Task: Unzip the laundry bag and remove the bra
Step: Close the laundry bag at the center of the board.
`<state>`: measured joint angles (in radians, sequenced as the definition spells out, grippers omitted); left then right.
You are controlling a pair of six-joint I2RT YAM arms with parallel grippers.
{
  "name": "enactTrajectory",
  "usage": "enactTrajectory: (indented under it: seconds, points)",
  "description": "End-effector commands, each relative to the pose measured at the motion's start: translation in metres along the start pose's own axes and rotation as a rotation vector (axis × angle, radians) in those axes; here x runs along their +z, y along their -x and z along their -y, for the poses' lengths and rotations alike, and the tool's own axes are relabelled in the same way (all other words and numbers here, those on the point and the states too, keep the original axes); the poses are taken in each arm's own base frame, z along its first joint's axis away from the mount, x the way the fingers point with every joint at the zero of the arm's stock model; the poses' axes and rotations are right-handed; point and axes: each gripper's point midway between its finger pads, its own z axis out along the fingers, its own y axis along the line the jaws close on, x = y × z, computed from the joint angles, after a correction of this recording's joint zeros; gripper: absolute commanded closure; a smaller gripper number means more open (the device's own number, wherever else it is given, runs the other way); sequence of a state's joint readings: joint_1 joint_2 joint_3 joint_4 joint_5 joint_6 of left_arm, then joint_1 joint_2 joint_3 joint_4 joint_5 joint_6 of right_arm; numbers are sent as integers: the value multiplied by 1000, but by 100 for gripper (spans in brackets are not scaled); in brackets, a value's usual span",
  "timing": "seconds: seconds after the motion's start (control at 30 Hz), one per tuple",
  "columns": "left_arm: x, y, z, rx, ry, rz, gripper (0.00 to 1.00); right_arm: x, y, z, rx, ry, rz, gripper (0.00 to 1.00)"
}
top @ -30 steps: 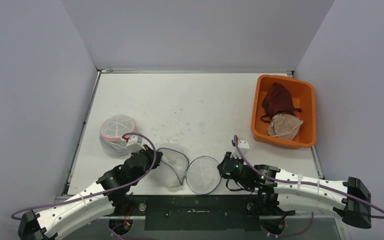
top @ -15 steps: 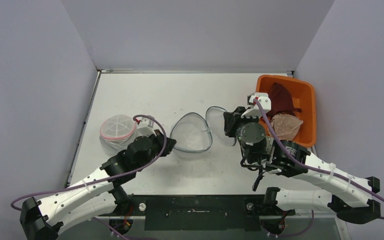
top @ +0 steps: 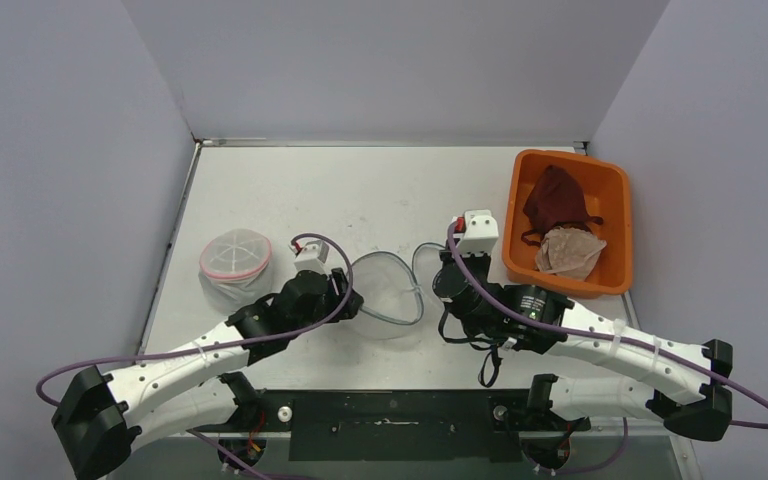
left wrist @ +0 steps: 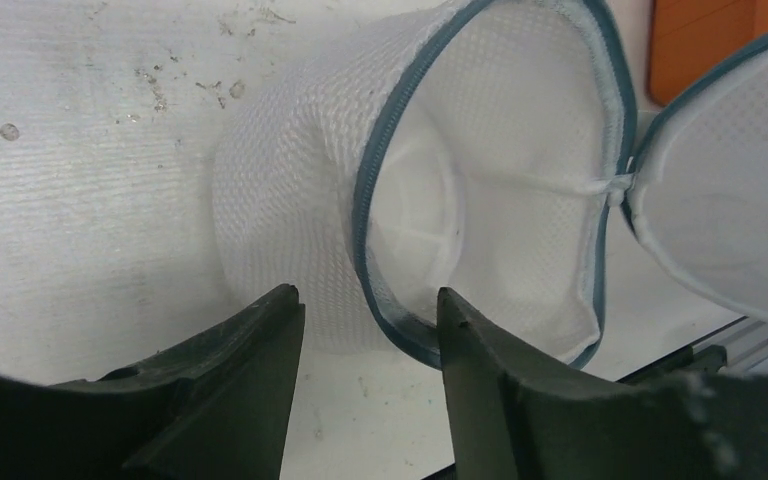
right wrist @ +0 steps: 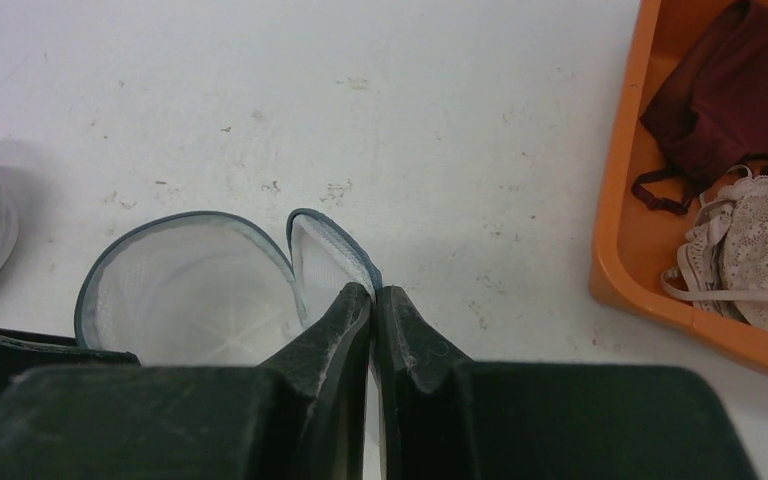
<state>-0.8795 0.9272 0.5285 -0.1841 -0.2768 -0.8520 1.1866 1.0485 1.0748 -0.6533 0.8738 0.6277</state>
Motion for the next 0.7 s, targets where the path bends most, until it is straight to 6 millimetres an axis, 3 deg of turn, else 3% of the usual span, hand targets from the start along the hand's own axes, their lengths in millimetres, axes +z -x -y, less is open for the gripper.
enactTrajectory:
  seconds: [0.0, 0.1, 0.33, 0.67]
  points:
    - [-3, 18, 20, 24, -15, -5, 46, -2, 11, -6, 40, 13, 19, 95]
    - [-5, 20, 19, 36, 10, -14, 38, -1, 8, -11, 38, 24, 9, 95]
    - [-18, 37, 23, 50, 26, 15, 37, 0, 4, -15, 41, 37, -1, 95]
    - [-2, 39, 18, 140, 131, -33, 56, 0, 9, -29, 27, 80, -8, 95]
